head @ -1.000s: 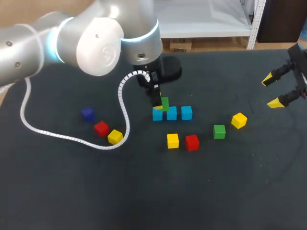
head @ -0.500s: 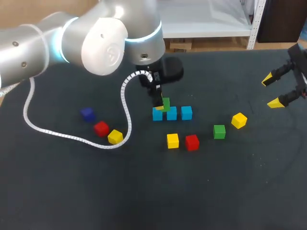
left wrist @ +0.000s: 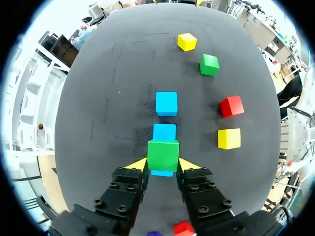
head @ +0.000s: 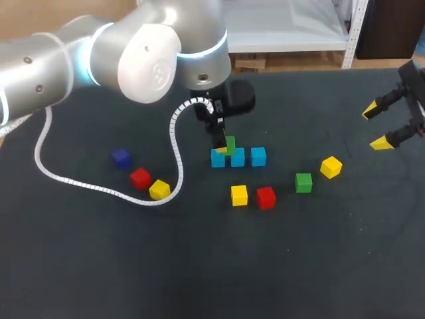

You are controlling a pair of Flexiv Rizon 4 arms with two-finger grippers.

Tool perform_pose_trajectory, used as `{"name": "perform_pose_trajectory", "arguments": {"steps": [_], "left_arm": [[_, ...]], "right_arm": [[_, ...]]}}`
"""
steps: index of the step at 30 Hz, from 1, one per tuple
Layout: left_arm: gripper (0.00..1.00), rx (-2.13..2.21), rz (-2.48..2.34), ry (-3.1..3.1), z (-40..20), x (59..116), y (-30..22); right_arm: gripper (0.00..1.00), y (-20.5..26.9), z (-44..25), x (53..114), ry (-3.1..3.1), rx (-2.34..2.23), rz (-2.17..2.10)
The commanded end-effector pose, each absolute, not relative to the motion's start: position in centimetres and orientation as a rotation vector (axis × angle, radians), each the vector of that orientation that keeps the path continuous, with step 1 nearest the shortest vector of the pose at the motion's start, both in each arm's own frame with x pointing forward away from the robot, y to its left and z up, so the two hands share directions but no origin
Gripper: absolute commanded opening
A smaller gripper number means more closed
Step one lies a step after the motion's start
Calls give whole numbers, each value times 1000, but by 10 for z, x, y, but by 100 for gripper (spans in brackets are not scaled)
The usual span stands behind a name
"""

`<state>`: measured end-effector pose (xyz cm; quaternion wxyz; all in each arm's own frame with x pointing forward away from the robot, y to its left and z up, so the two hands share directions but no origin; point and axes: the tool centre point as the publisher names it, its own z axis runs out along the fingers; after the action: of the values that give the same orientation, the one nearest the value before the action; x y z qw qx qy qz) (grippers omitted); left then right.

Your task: Place the blue cubes, place green cubes on the blue cubes, place the yellow cubes on the green cubes, then place the red cubes on the yellow cubes, and place purple cube on the red cubes.

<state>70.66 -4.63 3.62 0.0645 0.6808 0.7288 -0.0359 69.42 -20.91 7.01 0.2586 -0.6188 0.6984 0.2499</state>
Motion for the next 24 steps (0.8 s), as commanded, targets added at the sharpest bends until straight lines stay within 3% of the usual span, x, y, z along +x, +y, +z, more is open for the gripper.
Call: {"name": "perform_pose_trajectory", "arguments": {"steps": [1,24], "left_arm": [[0,2061,-108,2206,36,709,-47],[0,2067,-116,2213,33,709,-45]], "right_arm": [[100,-209,70,694,1892,-1677,678],[100,-209,70,694,1892,-1677,678]]}}
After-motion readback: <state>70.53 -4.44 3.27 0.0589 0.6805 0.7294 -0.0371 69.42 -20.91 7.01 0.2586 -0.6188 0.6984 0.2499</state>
